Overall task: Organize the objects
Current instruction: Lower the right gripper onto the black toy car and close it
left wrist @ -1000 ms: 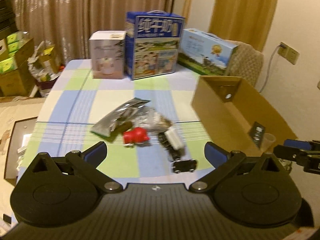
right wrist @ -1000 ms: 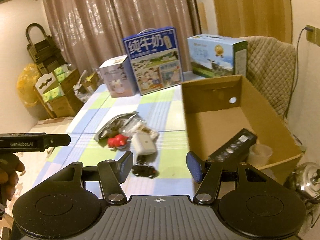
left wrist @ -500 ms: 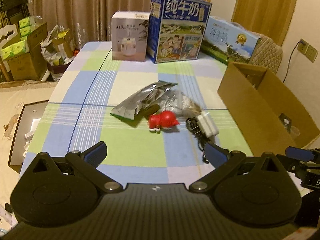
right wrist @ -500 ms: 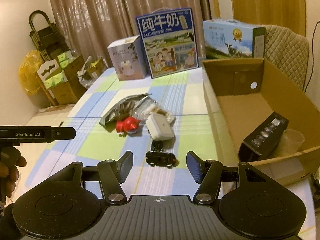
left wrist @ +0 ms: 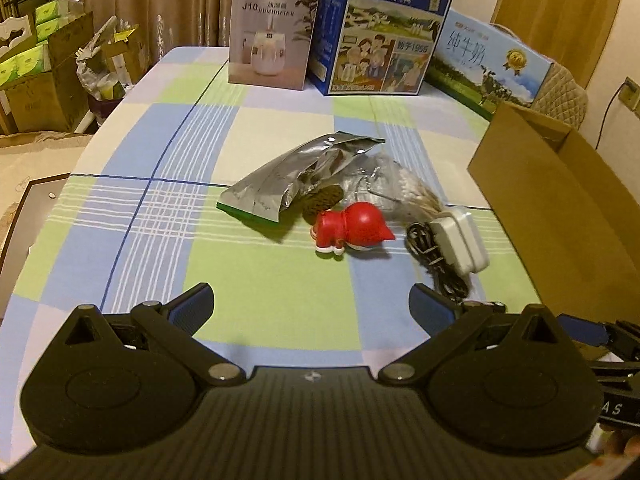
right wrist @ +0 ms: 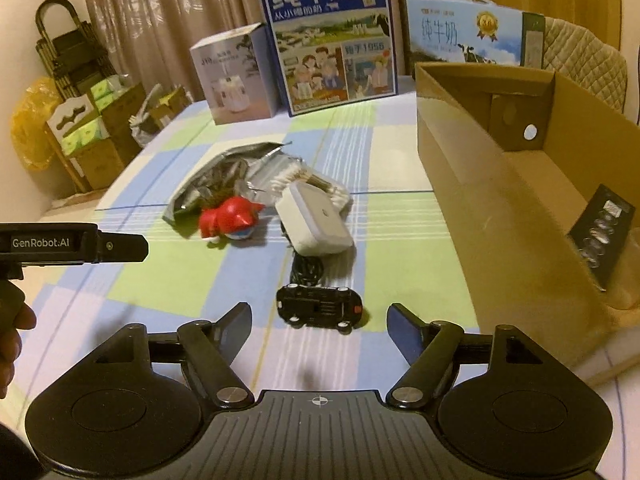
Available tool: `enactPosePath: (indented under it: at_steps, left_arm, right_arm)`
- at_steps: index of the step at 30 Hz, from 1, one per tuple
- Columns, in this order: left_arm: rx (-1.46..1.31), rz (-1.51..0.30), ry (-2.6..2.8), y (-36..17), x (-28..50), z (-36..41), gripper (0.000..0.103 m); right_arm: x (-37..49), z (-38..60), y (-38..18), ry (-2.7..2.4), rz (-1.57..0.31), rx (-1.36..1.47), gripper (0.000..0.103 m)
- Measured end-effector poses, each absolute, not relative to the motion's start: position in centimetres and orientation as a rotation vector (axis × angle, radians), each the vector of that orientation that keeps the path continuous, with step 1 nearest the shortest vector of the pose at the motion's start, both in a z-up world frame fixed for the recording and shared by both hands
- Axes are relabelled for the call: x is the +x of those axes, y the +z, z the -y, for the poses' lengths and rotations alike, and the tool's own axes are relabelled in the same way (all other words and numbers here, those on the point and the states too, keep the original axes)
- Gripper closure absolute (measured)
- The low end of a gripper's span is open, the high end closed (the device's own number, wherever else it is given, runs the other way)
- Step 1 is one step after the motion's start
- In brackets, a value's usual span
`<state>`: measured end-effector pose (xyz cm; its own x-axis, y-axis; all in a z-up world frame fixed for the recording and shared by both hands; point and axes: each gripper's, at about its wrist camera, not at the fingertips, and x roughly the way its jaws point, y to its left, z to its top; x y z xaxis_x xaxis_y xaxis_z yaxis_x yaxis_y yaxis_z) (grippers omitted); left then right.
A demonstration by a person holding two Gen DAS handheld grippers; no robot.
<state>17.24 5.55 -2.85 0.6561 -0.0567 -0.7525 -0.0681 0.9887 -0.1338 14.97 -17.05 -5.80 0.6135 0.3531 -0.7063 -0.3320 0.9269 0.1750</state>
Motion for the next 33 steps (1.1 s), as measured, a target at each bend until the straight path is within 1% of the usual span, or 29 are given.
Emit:
enactPosePath:
  at_steps: [9,15,23,33]
  left_arm:
    - [-0.121,-0.853,-0.018,-6.2,19.6,-6.1,0.001]
    - [-0.097,-0.873,-0.028,-8.3,20.1,-6.0,0.001]
    - [-0.128,-0.878,-0.025,-8.9,20.6,-6.5,0.001]
    - [-0.132,-0.880,-0.029,-9.0,20.7,-6.4,0.001]
  right_arm:
    - [17.1,16.0,-9.5,0.370,-0.850,0.006,0.028]
    - [17.9,15.4,-10.7,0.360,-0.859,0.005,0.028]
    - [18.0,14.2,-11.0,0.345,-0.825,-0.045,0.028]
    - [18.1,14.3,-11.0,0.339,-0.821,-0.023,0.028]
